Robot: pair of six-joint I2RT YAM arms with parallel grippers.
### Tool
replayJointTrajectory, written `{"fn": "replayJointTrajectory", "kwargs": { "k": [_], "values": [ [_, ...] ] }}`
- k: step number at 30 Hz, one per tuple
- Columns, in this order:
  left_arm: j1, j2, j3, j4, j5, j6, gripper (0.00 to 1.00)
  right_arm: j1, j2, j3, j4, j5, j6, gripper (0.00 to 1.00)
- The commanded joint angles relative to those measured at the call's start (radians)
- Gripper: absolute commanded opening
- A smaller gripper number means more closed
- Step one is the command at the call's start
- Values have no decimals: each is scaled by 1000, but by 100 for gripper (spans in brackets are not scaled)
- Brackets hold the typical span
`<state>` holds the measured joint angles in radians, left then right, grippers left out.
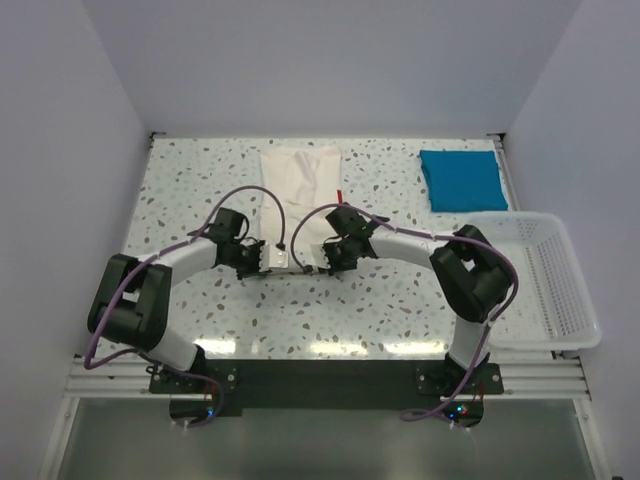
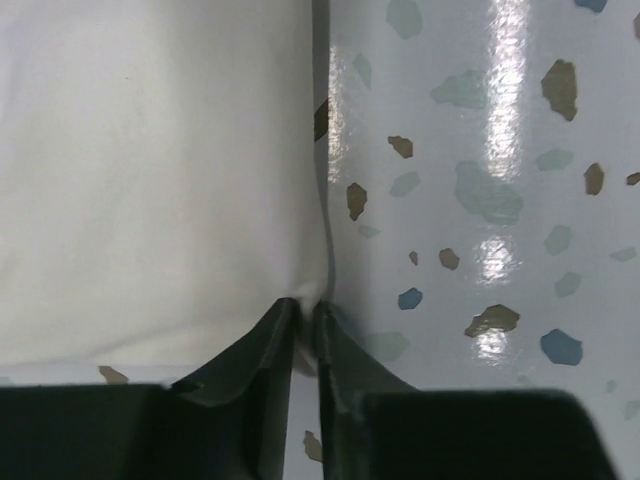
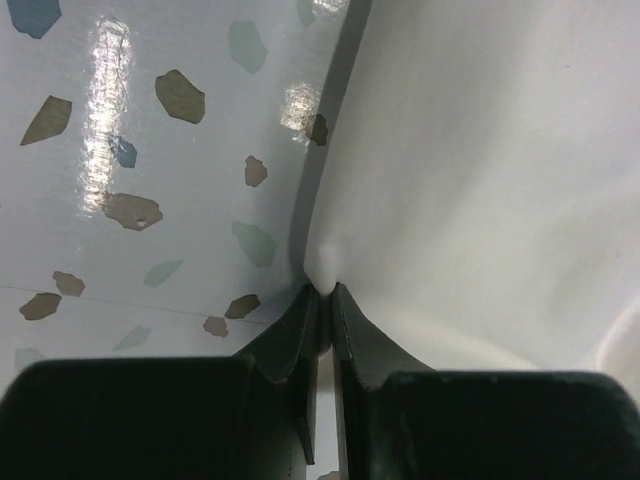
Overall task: Fold and stack the t-shirts
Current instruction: Fold the tshirt
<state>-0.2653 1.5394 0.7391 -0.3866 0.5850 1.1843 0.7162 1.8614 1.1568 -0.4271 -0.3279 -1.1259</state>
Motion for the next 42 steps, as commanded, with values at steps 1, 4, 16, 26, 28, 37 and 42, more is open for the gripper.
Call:
{"fn": "replayJointTrajectory", "kwargs": {
  "k": [1, 4, 16, 26, 28, 37, 42],
  "values": [
    [-5, 30, -7, 5, -37, 44, 14, 5, 18, -62, 45, 70, -5, 8],
    [-2, 24, 20, -9, -16, 11, 0, 3, -8, -46, 42, 53, 23, 0],
    [74, 34, 390, -175, 88, -69, 0, -149, -30, 338, -209, -91, 40, 0],
    [45, -113, 327, -241, 82, -48, 0, -141, -140, 288, -321, -137, 6, 0],
    [29, -156, 295, -274, 82, -43, 0, -133, -200, 233, -338, -149, 18, 0],
    [-75, -455, 207, -592, 134, -45, 0, 31, -491, 83, -513, -217, 147, 0],
    [-75, -503, 322, -721, 142, -57, 0, 35, -576, 145, -585, -234, 244, 0]
  ]
}}
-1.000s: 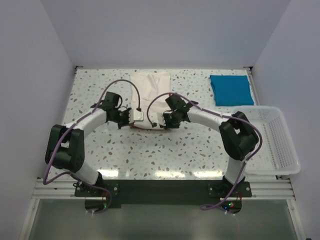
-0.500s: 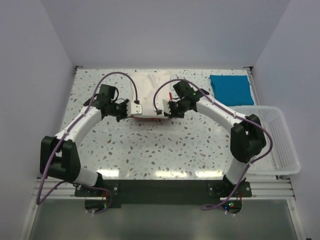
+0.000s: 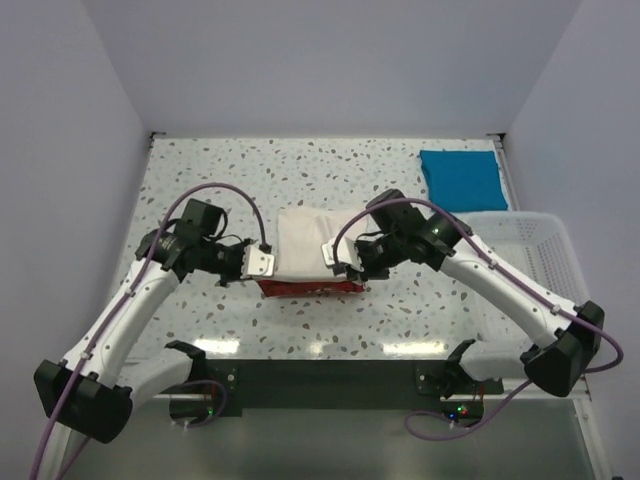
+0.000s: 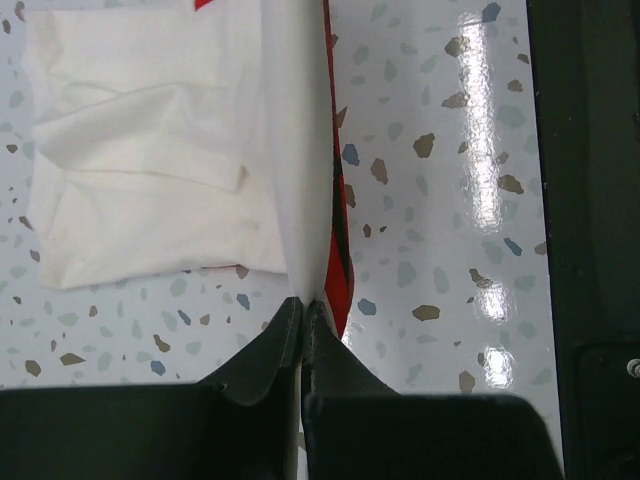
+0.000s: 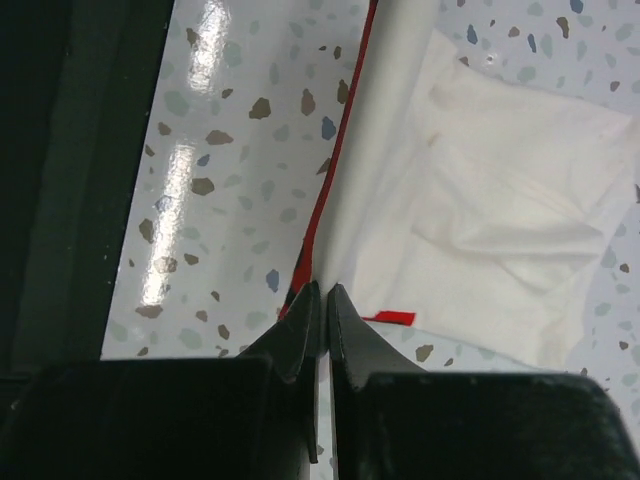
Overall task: Fold and stack the t-shirts
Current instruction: Fold the tshirt
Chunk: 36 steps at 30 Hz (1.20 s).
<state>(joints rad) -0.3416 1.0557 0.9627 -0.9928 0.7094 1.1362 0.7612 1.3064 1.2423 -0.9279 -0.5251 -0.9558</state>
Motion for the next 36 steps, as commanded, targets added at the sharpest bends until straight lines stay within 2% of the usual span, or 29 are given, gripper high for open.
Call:
{"fn": "replayJointTrajectory", "kwargs": {
  "k": [1, 7, 14, 18, 23, 27, 32, 36],
  "values": [
    [1, -5, 119, -109, 6, -9, 0, -17, -4, 78, -103, -30, 59, 0],
    [4, 197, 267, -69, -47, 16, 0, -126, 108, 106, -134, -39, -76, 0],
    [10, 394, 366, 81, -57, 20, 0, -232, 254, 184, -161, -42, -207, 0],
    [39, 557, 467, 129, -42, 31, 0, -276, 355, 242, -157, -44, -225, 0],
    [72, 740, 574, 186, -22, 36, 0, -315, 517, 293, -62, -26, -204, 0],
    [87, 898, 646, 227, -5, 1, 0, -361, 689, 431, -19, -16, -170, 0],
    [87, 991, 650, 252, -28, -67, 0, -362, 794, 448, 77, -3, -205, 0],
    [87, 960, 527, 230, -33, -113, 0, -324, 840, 421, 72, 20, -262, 0]
  ]
}}
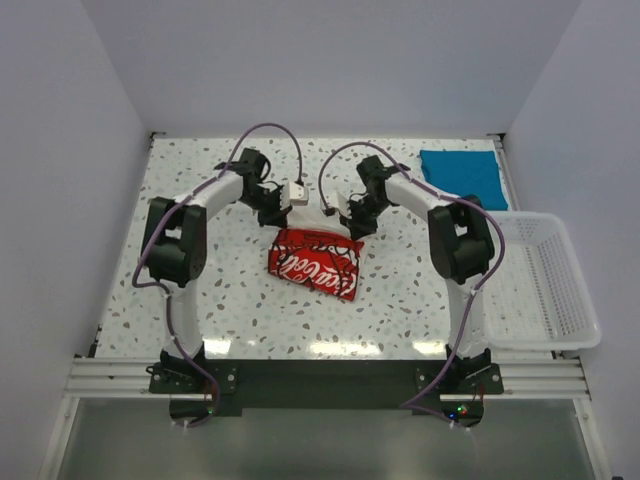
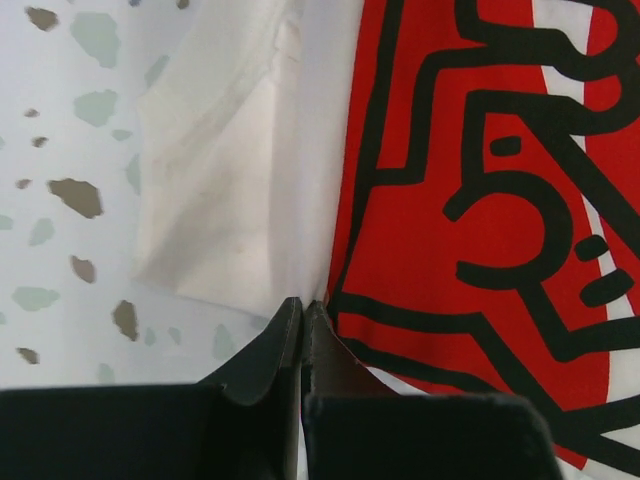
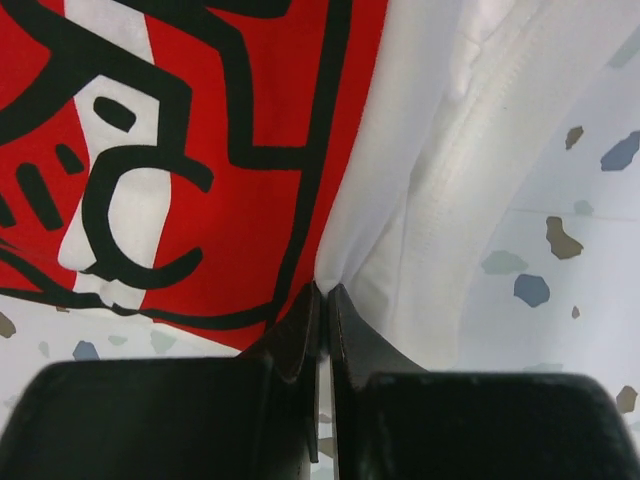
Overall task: Fold and stack the t-shirts
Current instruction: Fold the tshirt, then neatly place the folded tshirt to the corner
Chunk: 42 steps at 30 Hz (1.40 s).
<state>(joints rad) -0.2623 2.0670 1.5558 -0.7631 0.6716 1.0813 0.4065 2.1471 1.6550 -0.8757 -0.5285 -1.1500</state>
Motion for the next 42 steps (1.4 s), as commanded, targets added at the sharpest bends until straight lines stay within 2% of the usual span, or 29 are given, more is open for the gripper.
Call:
{"fn": "replayJointTrajectory", "kwargs": {
  "k": [1, 7, 11, 14, 15, 16, 17, 18, 19, 20, 23, 24, 30, 35, 40, 42],
  "values": [
    [8, -51, -66, -8, 5, -61, 0, 31, -4, 8, 23, 21, -76, 0],
    [6, -278, -356, -33, 62, -106, 0, 106, -113, -135, 24, -34, -79, 0],
    [6, -411, -465, -18, 94, -126, 0, 138, -228, -260, 6, -97, -42, 0],
    [6, -468, -500, 34, 97, -158, 0, 140, -306, -296, -9, -142, 22, 0],
    [6, -475, -504, 42, 97, -155, 1, 140, -319, -296, -25, -155, 62, 17],
    [6, -482, -502, 53, 108, -149, 18, 141, -340, -287, -28, -163, 90, 29],
    [6, -487, -499, 59, 115, -138, 25, 138, -349, -279, -23, -166, 117, 37],
    [6, -493, -494, 62, 127, -117, 29, 138, -358, -271, -2, -174, 187, 44],
    [2, -499, -482, 77, 147, -113, 36, 126, -363, -250, 16, -177, 231, 45],
    [-3, -499, -476, 93, 152, -116, 38, 115, -365, -236, 36, -186, 278, 45],
    [-41, -469, -438, 104, 166, -92, 42, 82, -325, -169, 101, -231, 491, 42],
    [-49, -456, -430, 105, 171, -81, 43, 75, -313, -153, 131, -240, 609, 38],
    [-106, -366, -401, 133, 184, -64, 47, 72, -231, -152, 300, -217, 936, 14],
    [-143, -308, -407, 165, 178, -72, 49, 69, -168, -146, 365, -206, 1070, 4],
    [-161, -260, -418, 196, 152, -78, 48, 69, -106, -132, 405, -218, 1133, 3],
    [-164, -248, -415, 197, 152, -75, 44, 69, -87, -124, 406, -229, 1139, 3]
  ]
}}
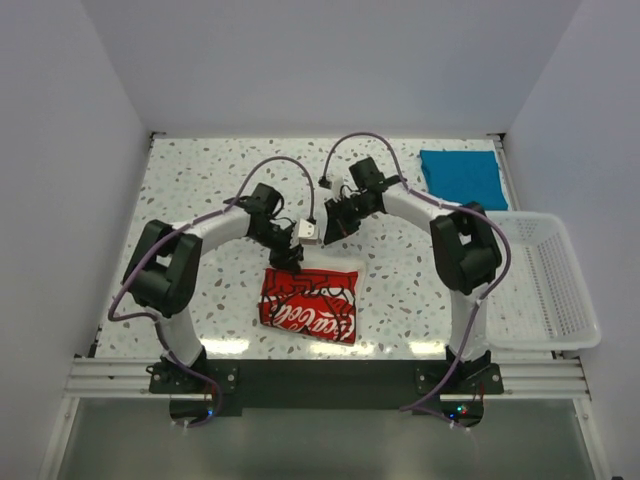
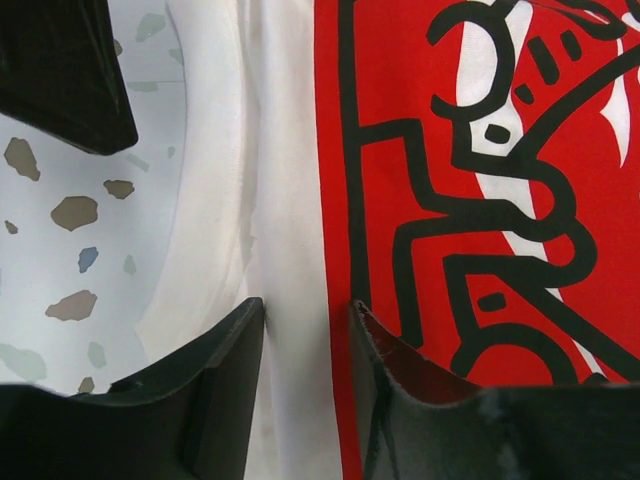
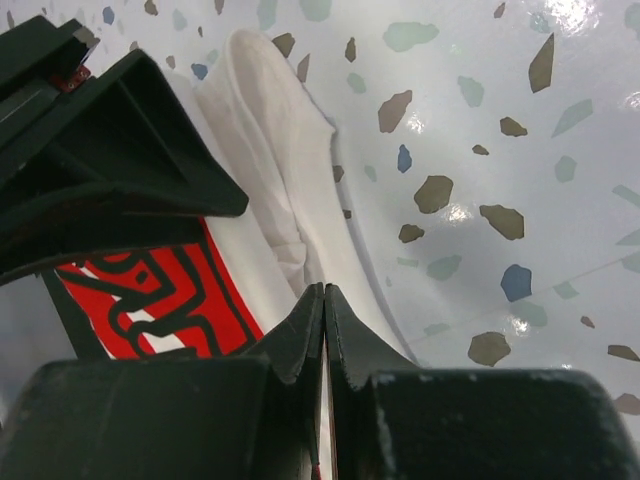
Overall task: Fold and stack the t-shirts
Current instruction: Neatly place the folded tshirt to the corner
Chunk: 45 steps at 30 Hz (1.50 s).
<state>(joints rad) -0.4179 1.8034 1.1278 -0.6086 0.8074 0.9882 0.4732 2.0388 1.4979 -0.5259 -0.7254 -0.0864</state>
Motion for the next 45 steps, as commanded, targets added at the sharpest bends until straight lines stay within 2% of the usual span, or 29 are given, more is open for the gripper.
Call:
{"fn": "replayJointTrajectory", "kwargs": {
  "k": [1, 2, 3, 12, 19, 29, 36, 45],
  "values": [
    [-10, 16, 16, 41, 16, 18, 42, 4, 29, 36, 63, -37, 79, 3],
    [-10, 17, 20, 44, 19, 20, 39, 5, 47, 41, 66, -45, 79, 2],
    [-12, 17, 18, 41, 19, 21, 31, 4, 57, 44, 73, -58, 108, 2],
    [-32, 5, 21, 32, 22, 29, 0, 5, 136, 93, 72, -150, 123, 0],
    [-54, -73, 9, 56, -39, 67, 0, 33, 172, 119, 24, -236, 88, 0],
    [-68, -114, 13, 69, -86, 109, 0, 38, 297, 165, -153, -241, -104, 0],
    [-68, -197, -17, 207, -108, 98, 0, 38, 363, 222, -246, -269, -180, 0],
    [-68, -204, -39, 308, -85, 135, 0, 38, 386, 242, -286, -319, -213, 0]
  ]
}}
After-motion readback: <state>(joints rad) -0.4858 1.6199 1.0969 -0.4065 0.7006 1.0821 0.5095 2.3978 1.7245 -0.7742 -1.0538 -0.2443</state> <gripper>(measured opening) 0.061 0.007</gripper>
